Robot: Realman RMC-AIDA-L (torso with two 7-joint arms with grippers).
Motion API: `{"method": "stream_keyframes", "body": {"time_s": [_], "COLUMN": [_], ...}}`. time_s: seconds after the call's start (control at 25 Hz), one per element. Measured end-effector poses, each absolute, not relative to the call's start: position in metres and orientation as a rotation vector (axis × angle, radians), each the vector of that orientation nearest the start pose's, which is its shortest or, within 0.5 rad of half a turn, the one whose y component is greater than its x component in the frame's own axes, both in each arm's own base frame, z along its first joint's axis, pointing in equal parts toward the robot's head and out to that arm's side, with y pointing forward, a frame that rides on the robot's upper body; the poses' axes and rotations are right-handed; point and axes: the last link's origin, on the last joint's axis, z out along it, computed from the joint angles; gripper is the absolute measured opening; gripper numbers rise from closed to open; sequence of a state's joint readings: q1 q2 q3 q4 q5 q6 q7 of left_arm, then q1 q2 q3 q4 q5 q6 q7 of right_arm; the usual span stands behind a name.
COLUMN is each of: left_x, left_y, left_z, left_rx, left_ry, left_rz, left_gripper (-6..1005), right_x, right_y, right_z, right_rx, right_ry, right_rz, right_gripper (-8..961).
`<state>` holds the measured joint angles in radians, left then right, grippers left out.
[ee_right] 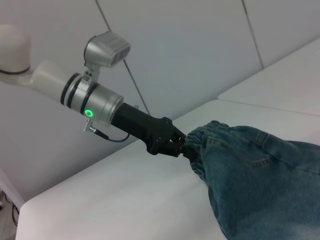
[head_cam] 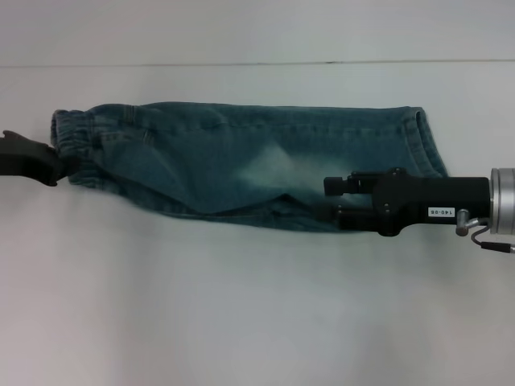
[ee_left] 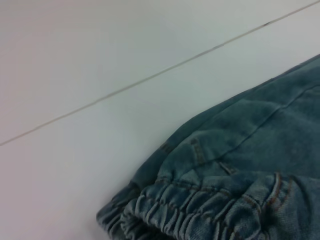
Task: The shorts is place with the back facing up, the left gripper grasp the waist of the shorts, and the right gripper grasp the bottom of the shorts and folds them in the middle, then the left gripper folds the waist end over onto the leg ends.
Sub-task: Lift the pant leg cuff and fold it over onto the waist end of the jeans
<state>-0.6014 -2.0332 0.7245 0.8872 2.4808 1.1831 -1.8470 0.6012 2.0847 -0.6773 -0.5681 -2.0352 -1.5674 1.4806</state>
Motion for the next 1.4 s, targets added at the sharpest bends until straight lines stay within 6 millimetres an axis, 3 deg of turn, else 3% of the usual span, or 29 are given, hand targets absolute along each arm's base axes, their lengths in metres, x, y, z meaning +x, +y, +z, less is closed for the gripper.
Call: {"method": "stream_keyframes", "body": {"time_s": [0.28, 0.44, 0.64, 0.76, 0.92, 1.08, 1.24, 1.4], "left_x": [-0.283, -0.263, -0.227, -0.201, -0.169, -0.135, -0.109, -0.095], "left_y": [0.392, 0.394, 0.398, 0.402, 0.406, 0.409, 0.411, 0.414], "left_z": [0.070, 0.080, 0.094, 0.100, 0.106, 0.108, 0.106, 0.106], "left_rx": [-2.437, -2.481, -2.552, -2.587, -2.612, -2.638, -2.665, -2.675], "left_ry": [-0.795, -0.742, -0.660, -0.600, -0.538, -0.474, -0.401, -0.356], "left_rz": [0.034, 0.025, 0.015, 0.006, -0.012, -0.035, -0.053, -0.063], "left_gripper": [102, 101, 102, 102, 101, 101, 100, 99], "right_x": [0.246, 0.248, 0.255, 0.263, 0.269, 0.259, 0.237, 0.204], "right_y": [0.338, 0.349, 0.367, 0.375, 0.381, 0.386, 0.393, 0.389], "right_z": [-0.026, -0.027, -0.032, -0.043, -0.062, -0.073, -0.092, -0.124], "right_rx": [-2.785, -2.676, -2.444, -2.278, -2.068, -1.983, -2.044, -2.241], "right_ry": [0.780, 0.815, 0.810, 0.787, 0.767, 0.673, 0.606, 0.534], "right_rz": [0.712, 0.755, 0.831, 0.834, 0.794, 0.734, 0.667, 0.616], "right_gripper": [563, 477, 254, 24, 28, 28, 27, 26]}}
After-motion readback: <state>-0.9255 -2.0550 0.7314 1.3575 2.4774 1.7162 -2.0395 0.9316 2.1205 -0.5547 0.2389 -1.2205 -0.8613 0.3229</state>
